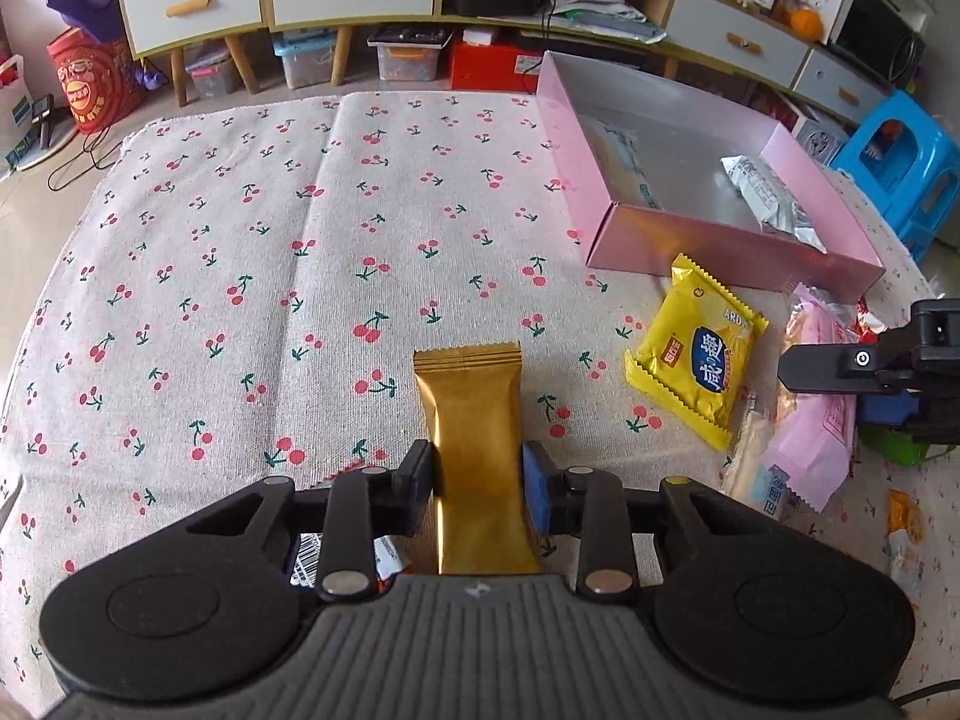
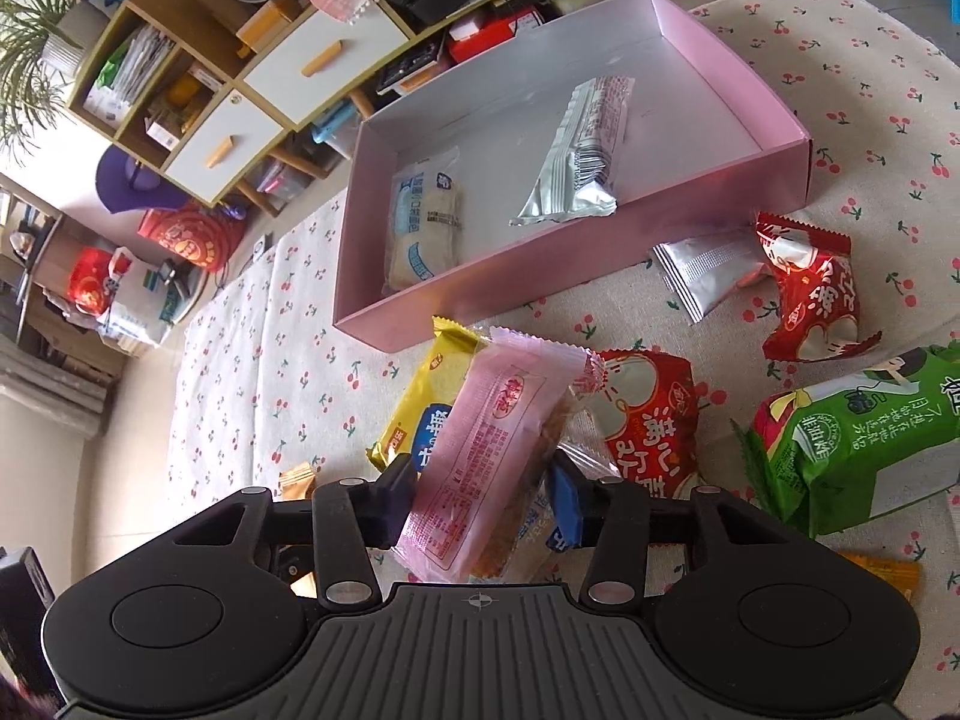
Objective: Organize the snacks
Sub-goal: 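Carry the gold bar in the left tool while the right tool carries the pink wafer into the box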
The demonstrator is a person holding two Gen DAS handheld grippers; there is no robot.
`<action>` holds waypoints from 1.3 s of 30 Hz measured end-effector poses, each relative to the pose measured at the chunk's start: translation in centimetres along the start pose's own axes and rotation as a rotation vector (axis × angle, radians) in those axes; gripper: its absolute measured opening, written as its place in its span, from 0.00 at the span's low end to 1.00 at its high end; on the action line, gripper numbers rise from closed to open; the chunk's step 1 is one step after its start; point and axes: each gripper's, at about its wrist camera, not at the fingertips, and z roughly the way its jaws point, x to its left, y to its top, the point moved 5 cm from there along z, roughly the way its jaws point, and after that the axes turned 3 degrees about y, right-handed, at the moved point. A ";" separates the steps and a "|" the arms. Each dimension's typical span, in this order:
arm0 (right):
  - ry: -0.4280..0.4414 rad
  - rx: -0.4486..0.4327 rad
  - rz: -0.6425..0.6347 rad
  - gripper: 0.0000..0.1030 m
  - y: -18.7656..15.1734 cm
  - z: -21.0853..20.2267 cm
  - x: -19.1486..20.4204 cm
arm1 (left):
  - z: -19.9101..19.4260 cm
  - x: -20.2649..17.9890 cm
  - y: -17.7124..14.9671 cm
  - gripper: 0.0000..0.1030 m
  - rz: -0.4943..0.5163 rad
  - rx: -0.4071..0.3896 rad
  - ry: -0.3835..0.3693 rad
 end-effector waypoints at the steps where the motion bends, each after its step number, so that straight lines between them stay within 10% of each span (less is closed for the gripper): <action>1: 0.000 0.000 0.000 0.44 0.1 -0.1 -0.1 | 0.0 0.0 0.1 0.28 -0.008 -0.001 -0.003; 27: 0.123 -0.121 0.150 0.44 5.2 -6.5 -4.8 | -1.5 -4.6 5.0 0.28 -0.140 -0.116 -0.114; 39: 0.012 -0.236 0.072 0.44 11.2 -6.1 -5.9 | -0.4 -7.7 8.7 0.28 -0.127 -0.193 -0.130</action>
